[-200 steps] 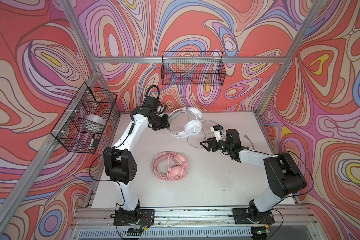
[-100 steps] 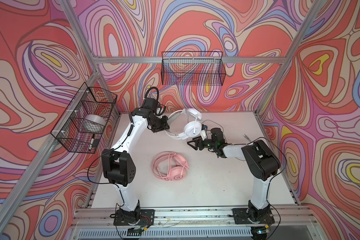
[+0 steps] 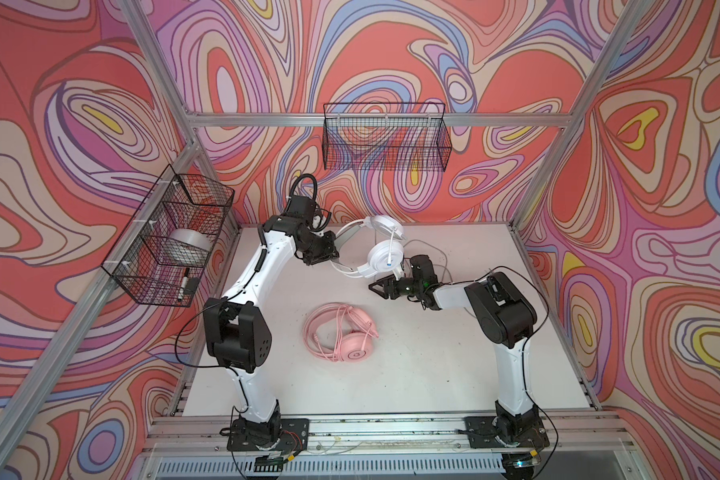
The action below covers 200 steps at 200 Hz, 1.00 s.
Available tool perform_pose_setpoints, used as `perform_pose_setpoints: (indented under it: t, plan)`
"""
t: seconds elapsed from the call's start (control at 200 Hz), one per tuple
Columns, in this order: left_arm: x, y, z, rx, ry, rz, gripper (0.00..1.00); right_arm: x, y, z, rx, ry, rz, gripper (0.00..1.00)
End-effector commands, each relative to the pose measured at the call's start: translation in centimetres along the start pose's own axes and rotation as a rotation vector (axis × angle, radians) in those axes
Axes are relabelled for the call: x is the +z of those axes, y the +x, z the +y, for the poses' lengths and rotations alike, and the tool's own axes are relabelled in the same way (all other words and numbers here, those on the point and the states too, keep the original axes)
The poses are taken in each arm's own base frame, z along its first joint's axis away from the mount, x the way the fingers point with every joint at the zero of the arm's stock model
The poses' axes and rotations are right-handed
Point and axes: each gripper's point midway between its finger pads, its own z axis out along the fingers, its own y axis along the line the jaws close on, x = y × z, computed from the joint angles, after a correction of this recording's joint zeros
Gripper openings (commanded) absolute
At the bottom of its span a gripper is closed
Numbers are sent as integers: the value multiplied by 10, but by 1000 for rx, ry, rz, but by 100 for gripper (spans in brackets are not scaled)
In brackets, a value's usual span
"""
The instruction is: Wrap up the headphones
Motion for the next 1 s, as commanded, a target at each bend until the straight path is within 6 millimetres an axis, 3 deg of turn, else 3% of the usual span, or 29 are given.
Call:
perform_pose_setpoints:
  t: [0.0,0.24,0.486,0.731,0.997]
  plan:
    - [-21,-7,-14,-2,40,-57,0,5,19,0,23,-27,74,57]
    - [-22,-14,-14,-18,30,-82,0,5,45,-4,65,-27,192,47]
    - [-23,-20,-10,-36,6,-106,0,-5,55,-6,81,24,203,36]
    - [-22,-24,-4,-60,-13,-118,0,-20,65,-10,83,88,191,37]
    - [-20,-26,4,-77,-30,-120,0,-34,65,-14,98,117,188,45]
